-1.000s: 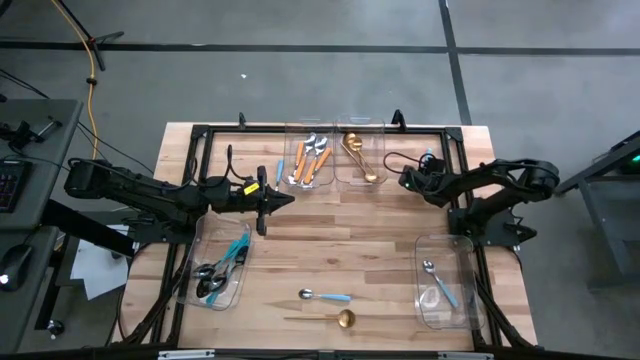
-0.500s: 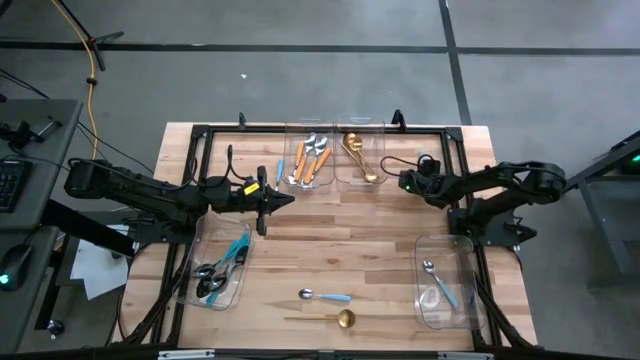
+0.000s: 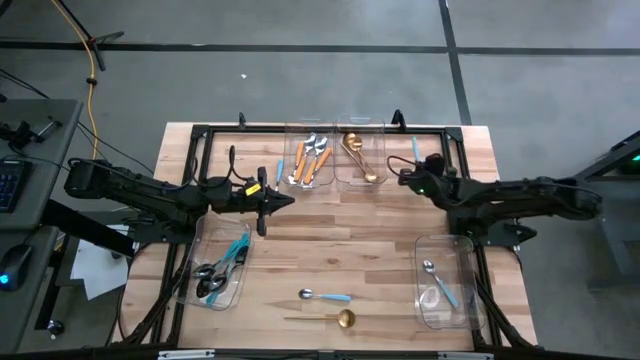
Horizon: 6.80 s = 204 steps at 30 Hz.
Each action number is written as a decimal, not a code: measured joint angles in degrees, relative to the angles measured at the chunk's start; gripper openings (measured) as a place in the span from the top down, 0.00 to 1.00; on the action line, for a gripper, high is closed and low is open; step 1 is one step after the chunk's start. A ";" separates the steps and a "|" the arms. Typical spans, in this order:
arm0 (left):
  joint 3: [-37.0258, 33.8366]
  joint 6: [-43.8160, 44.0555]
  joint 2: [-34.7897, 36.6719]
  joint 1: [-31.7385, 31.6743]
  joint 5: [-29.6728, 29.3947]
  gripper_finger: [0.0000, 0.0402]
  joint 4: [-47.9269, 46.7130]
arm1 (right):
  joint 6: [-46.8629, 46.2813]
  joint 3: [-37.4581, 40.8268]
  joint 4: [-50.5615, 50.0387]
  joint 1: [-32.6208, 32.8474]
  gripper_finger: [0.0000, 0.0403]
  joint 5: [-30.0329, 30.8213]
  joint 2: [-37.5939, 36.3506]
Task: Sort silverware by color (type)
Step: Put the blue spoon into the bottom right transparent bin
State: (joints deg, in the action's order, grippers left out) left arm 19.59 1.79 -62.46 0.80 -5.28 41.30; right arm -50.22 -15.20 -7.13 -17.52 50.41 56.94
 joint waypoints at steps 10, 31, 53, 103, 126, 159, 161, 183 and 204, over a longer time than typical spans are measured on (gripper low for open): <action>0.00 0.06 0.00 0.00 0.00 1.00 0.06 | 23.35 -0.04 15.41 12.86 1.00 -1.18 -15.92; 0.00 -0.93 -8.62 0.04 4.22 1.00 16.48 | 45.84 -0.09 80.91 25.57 1.00 -28.11 16.02; 0.00 0.12 -16.06 -0.79 3.34 1.00 28.94 | 49.20 -8.94 94.61 25.40 0.99 -39.34 32.64; 0.00 1.17 -16.06 0.12 3.39 1.00 28.15 | -26.70 -45.62 -51.94 66.64 1.00 -44.89 12.71; -0.02 1.17 -16.06 0.07 3.37 1.00 27.47 | -61.63 -43.39 -67.23 78.30 1.00 -48.49 6.67; -0.02 2.10 -16.06 0.07 3.37 1.00 27.54 | -71.04 -36.35 -58.40 78.27 0.99 -47.71 30.33; -0.02 2.11 -16.06 0.07 3.37 1.00 27.54 | -71.04 -36.35 -57.83 78.25 0.97 -47.91 31.61; -0.02 2.09 -16.06 0.05 3.35 1.00 27.56 | -69.33 -36.36 -52.87 78.25 0.95 -52.46 38.33; -0.02 2.10 -16.06 0.05 3.36 1.00 27.56 | -66.74 -36.36 -51.84 78.25 0.63 -52.43 38.33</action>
State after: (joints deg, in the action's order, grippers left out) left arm 19.57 3.89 -78.52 0.85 -1.92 68.86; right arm -116.95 -51.56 -58.97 60.73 -2.02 95.26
